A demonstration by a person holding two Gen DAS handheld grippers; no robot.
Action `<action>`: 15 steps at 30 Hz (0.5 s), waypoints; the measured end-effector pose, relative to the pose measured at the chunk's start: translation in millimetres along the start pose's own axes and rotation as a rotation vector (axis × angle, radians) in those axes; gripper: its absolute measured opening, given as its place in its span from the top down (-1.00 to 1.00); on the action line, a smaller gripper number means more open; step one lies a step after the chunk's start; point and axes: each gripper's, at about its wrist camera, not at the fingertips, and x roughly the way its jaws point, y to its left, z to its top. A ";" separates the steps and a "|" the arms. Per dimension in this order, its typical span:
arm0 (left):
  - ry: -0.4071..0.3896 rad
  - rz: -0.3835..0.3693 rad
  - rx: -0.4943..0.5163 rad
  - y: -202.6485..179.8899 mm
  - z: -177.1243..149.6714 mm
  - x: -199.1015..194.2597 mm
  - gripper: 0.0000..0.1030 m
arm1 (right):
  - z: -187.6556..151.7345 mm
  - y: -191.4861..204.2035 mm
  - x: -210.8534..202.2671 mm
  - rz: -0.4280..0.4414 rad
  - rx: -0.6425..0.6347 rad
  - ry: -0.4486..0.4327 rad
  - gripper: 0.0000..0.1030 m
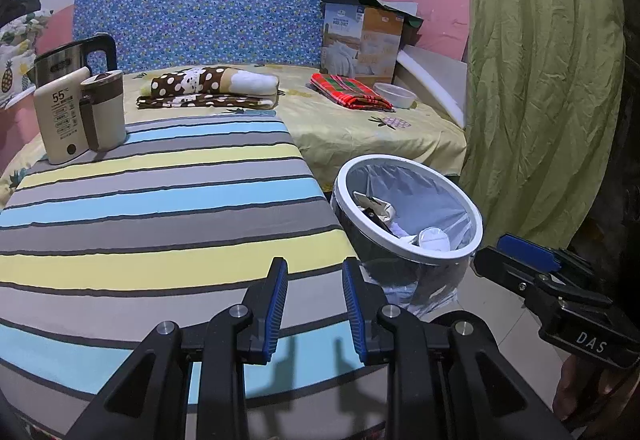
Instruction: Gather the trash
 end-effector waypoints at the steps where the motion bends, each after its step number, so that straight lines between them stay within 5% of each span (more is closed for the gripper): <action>1: -0.001 0.001 0.000 -0.1 -1.1 -0.8 0.46 | -0.7 0.1 -0.7 -0.001 0.001 -0.001 -0.10; 15: -0.006 -0.002 0.015 -3.3 -3.1 -4.8 0.46 | -3.3 0.0 -4.0 -0.004 0.002 -0.010 -0.10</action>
